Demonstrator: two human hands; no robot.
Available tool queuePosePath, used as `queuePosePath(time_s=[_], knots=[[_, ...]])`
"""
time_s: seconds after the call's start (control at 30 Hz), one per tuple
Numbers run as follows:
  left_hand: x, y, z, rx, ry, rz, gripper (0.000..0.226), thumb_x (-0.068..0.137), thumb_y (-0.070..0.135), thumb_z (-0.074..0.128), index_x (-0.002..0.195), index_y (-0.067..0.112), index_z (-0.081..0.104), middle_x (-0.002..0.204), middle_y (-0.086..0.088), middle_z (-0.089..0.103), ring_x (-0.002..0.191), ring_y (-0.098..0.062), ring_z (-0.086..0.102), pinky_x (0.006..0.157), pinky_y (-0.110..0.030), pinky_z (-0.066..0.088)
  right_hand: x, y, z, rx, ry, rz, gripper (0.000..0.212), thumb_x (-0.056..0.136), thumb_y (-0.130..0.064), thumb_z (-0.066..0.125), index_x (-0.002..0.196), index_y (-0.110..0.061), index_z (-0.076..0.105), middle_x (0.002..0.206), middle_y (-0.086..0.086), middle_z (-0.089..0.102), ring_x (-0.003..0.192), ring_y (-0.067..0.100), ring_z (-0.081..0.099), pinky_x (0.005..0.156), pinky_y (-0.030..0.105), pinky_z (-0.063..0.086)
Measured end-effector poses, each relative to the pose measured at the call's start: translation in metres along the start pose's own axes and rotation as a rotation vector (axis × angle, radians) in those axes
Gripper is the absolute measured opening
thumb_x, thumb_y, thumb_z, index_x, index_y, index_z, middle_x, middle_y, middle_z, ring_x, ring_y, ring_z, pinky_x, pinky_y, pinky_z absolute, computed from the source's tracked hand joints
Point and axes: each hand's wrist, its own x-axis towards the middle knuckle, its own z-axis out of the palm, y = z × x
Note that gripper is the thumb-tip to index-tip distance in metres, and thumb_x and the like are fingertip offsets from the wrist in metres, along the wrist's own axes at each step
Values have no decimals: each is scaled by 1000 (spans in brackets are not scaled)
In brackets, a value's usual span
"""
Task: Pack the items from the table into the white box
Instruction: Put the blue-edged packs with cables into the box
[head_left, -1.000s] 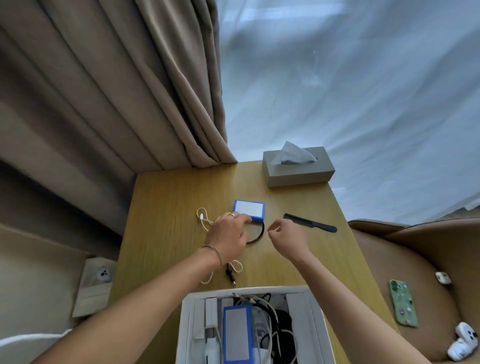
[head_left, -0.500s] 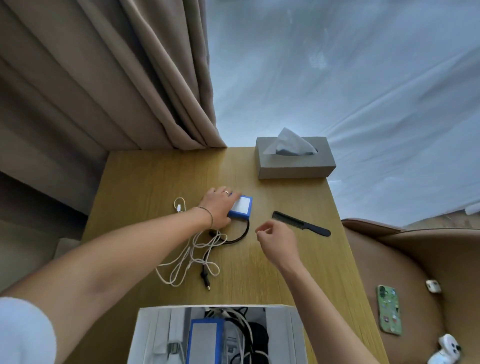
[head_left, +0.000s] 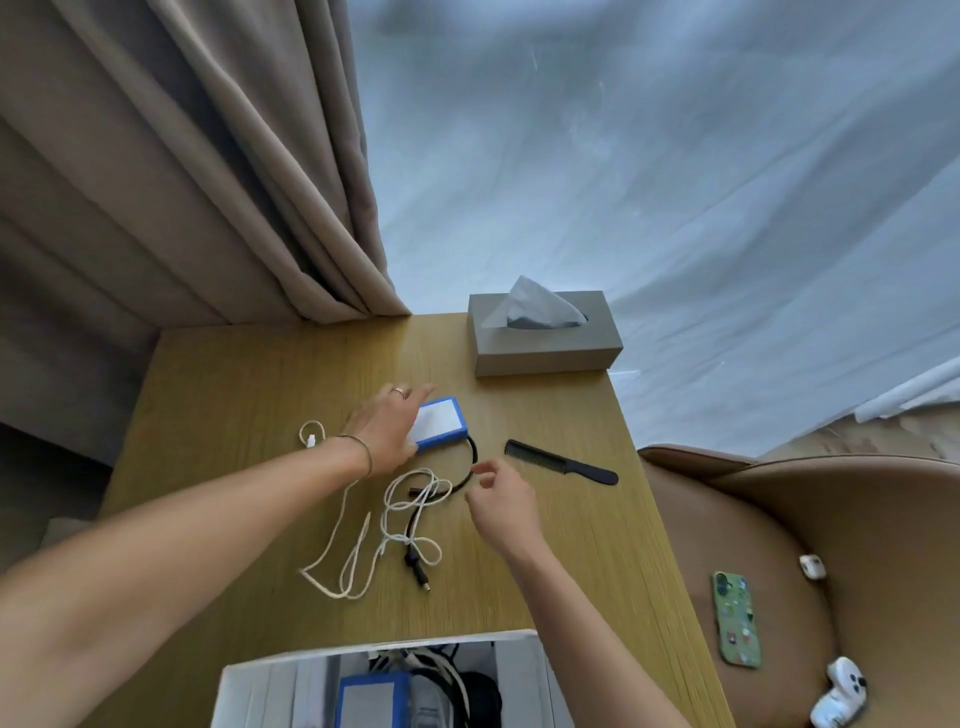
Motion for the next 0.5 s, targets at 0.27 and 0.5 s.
queuePosePath(time_s=[0.27, 0.5], knots=[[19, 11, 21, 86, -130, -54, 104, 68, 61, 77, 151, 25, 26, 133, -8, 55, 115, -28, 56, 86, -40, 52, 4, 11, 14, 98, -16, 80, 32, 93, -13, 55, 123, -20, 63, 95, -9, 65, 67, 2, 56, 58, 23, 47], [16, 7, 17, -27, -2, -36, 74, 62, 45, 83, 122, 26, 44, 113, 0, 53, 99, -21, 55, 73, -37, 53, 8, 8, 6, 157, 65, 80, 49, 94, -12, 57, 141, -22, 50, 134, 5, 58, 111, 20, 63, 96, 45, 55]])
